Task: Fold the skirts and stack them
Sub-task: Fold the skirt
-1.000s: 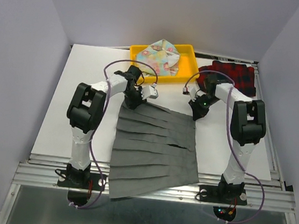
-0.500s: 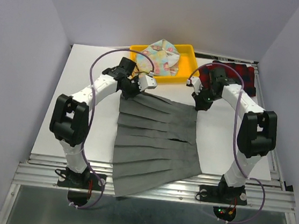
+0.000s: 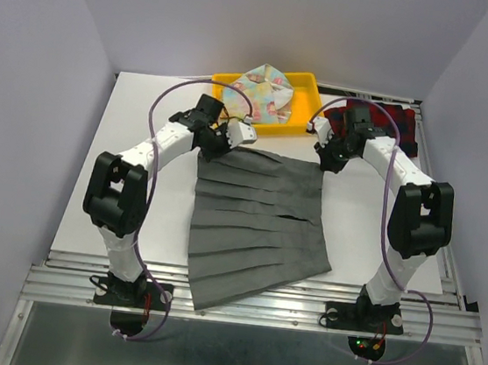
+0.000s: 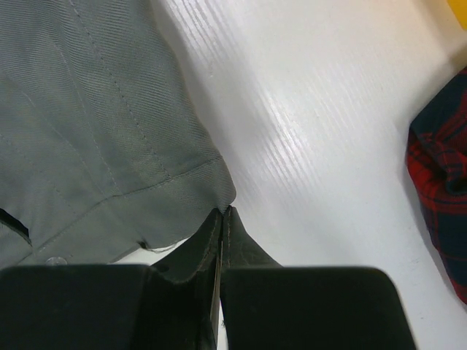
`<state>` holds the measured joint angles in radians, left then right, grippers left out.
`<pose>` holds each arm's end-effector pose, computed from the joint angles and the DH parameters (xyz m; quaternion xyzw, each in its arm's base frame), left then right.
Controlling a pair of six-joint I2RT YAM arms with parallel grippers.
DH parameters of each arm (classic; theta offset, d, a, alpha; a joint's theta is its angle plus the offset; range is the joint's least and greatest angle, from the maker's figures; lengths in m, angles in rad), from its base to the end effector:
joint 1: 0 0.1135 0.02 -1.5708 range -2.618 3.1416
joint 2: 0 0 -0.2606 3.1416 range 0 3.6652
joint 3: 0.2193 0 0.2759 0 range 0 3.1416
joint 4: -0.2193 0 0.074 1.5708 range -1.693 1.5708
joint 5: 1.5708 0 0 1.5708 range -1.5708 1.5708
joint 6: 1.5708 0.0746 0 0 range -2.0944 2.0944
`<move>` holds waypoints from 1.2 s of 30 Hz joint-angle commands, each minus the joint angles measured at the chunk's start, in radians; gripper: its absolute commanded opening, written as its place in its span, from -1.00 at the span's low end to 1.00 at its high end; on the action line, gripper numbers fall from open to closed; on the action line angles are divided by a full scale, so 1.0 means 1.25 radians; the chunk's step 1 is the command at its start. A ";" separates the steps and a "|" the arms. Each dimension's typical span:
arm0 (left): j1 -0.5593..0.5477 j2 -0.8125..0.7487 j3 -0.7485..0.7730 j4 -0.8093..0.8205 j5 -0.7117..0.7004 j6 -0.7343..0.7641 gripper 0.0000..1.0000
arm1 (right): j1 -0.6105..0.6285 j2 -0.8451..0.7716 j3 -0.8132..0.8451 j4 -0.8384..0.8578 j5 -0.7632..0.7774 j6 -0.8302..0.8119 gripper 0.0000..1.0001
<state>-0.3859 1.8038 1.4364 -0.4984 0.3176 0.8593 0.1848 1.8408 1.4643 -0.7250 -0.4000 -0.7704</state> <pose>0.4053 -0.1898 0.2160 0.5848 0.7210 -0.0643 0.3662 0.4140 0.1069 0.1942 -0.4792 0.8253 0.1192 0.2739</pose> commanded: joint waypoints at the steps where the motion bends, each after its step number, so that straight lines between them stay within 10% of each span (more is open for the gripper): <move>1: -0.058 -0.070 -0.140 0.019 -0.015 0.022 -1.00 | -0.001 -0.016 -0.014 0.036 0.013 -0.033 -0.99; 5: -0.124 -0.135 -0.313 0.158 -0.102 -0.006 -1.00 | -0.001 -0.027 -0.066 0.047 0.011 -0.046 -0.99; 8: -0.134 -0.153 -0.348 0.191 -0.109 -0.050 -0.13 | -0.001 -0.011 -0.080 0.039 0.008 -0.056 -0.99; 14: -0.060 -0.206 -0.240 0.095 0.051 -0.041 0.32 | -0.001 -0.011 -0.125 0.069 0.018 -0.078 -0.99; 36: 0.013 0.185 0.141 -0.131 0.122 0.087 0.47 | 0.014 -0.047 -0.166 0.110 0.041 -0.119 -0.99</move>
<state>-0.3767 2.0266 1.5944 -0.6121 0.4629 0.9386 0.1925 1.8324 1.2591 -0.6205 -0.3477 -0.9020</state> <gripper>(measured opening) 0.735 0.020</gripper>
